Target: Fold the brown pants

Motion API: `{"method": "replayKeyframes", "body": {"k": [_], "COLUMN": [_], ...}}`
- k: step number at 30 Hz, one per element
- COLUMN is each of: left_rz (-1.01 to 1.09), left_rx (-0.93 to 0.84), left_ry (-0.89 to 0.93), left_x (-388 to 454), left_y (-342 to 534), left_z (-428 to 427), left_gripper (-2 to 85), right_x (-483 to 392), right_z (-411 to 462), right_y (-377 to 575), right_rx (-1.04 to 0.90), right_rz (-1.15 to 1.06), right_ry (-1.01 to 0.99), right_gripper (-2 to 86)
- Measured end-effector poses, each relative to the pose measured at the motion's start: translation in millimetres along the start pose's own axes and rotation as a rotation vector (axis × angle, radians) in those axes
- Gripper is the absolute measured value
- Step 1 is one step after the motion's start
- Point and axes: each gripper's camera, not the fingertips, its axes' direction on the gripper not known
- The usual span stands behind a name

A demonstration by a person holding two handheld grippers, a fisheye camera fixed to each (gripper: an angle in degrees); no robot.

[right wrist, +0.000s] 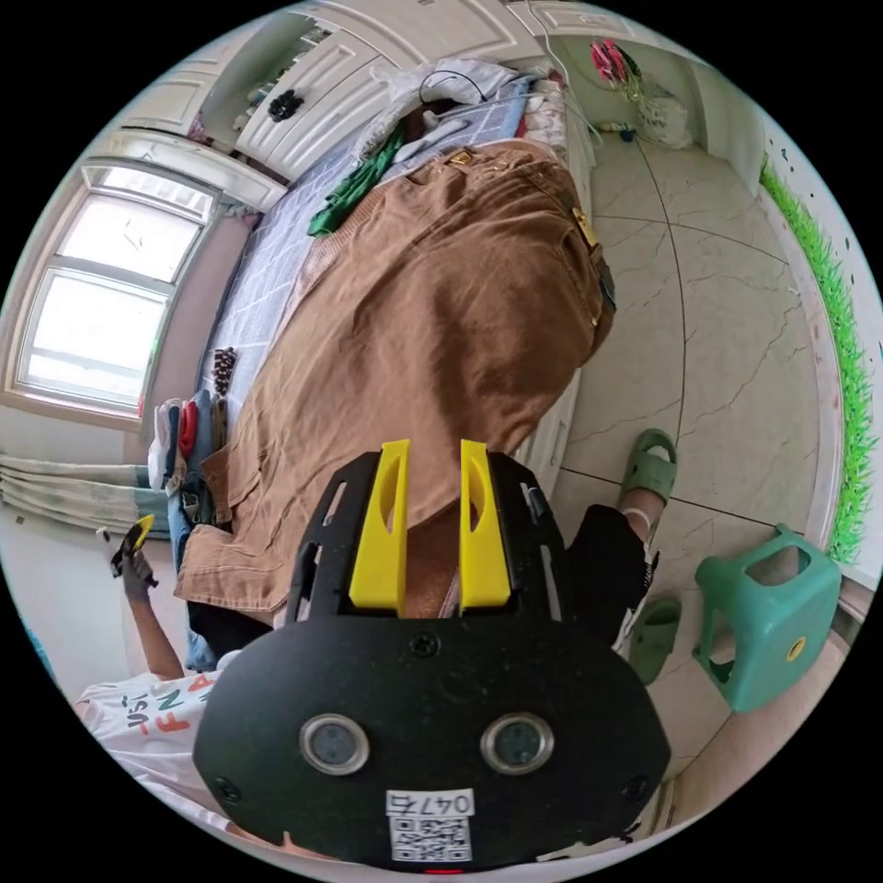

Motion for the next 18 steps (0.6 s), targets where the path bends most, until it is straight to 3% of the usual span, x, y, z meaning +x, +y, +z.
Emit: {"method": "replayKeyframes", "body": {"k": [4,8,10,15,18], "left_rz": [-0.098,-0.188,-0.198,-0.101,-0.01], "left_rx": [-0.258,-0.356,-0.389,-0.34,-0.268], "left_ry": [-0.28,-0.372,-0.341,-0.37,-0.556], "left_x": [-26.1,-47.6,-50.4,-14.4,19.0], "left_y": [-78.2,-107.6,-116.8,-124.2,-122.9], "left_z": [132.7,198.8,225.0,212.0,181.9], "left_gripper": [8.8,11.5,8.8,-0.1,-0.5], "right_x": [-21.6,-43.0,-47.9,-47.9,-51.9], "right_z": [0.1,11.7,19.1,33.4,36.5], "right_y": [11.3,24.1,28.1,36.6,39.8], "right_rx": [0.075,0.073,0.051,0.031,0.048], "right_rz": [-0.008,-0.045,-0.056,-0.044,-0.046], "right_ry": [-0.085,-0.104,-0.088,-0.128,-0.138], "right_gripper": [3.9,3.2,2.9,1.1,0.5]}}
